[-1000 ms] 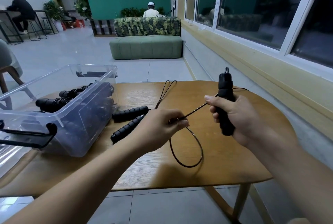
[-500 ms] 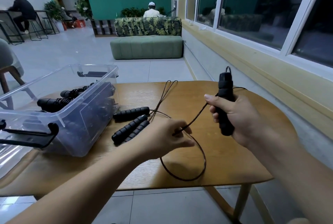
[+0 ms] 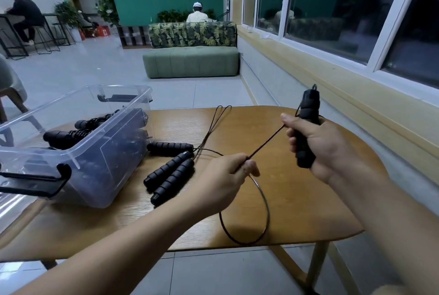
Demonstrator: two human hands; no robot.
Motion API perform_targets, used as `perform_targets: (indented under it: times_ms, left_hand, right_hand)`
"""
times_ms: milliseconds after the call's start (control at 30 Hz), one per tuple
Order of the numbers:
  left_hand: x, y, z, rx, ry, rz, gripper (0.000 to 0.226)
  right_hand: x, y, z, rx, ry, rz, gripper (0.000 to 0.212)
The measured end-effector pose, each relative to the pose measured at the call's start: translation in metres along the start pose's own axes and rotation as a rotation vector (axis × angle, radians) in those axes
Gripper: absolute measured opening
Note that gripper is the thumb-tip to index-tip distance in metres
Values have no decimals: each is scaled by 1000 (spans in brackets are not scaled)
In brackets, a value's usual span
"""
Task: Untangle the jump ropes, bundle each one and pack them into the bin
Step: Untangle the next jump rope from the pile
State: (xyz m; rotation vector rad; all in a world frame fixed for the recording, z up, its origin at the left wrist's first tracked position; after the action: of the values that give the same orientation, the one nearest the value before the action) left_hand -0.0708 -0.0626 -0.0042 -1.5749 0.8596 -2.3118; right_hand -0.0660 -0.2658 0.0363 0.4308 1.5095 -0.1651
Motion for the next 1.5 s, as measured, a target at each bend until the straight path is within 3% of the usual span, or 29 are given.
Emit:
perform_targets:
  times_ms: [233,367,533,733,833,967,1133,1300,1500]
  left_hand:
    - [-5,-12,3,38,-6,-60,31]
    - [7,-12,2,-1,46,-36,29]
    - [8,-13,0,-11,31,28,29]
    - [4,-20,-5,-23,-7,69,30]
    - [4,-22,-5,-15,-15,47,30]
    - [5,-23,-4,0,10,29,30]
    - [10,-23,-4,7,22,-23,28]
    - [10,-24,-6,-5,11,12,28]
    - [5,-30,-7,-3,-8,23,31]
  right_hand:
    - [19,30,-25,-264,60,-36,38]
    - [29,46,-37,-348,44,-90,33]
    - [20,38,-29,-246,7,-121,16]
    - [3,-16,14,36,85,162,17]
    - [10,-11,12,-29,123,157,24]
    - [28,19,-16,-198,136,-29,38]
    - [40,46,-38,-338,160,-52,38]
    - [29,36,-24,-217,138,0,18]
    - [17,-7,12,-3,182,227,19]
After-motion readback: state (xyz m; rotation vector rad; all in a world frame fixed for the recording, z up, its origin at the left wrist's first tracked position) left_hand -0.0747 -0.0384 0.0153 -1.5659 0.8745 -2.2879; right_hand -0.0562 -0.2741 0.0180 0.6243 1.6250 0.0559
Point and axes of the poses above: each hand's wrist, its own z-axis towards the middle knuckle, its own y-axis out of the palm, x = y × z, the point moved 8 cm from there along z, towards the middle knuckle, and after that the axes turned 7 degrees about x, right-handed, at the moved point
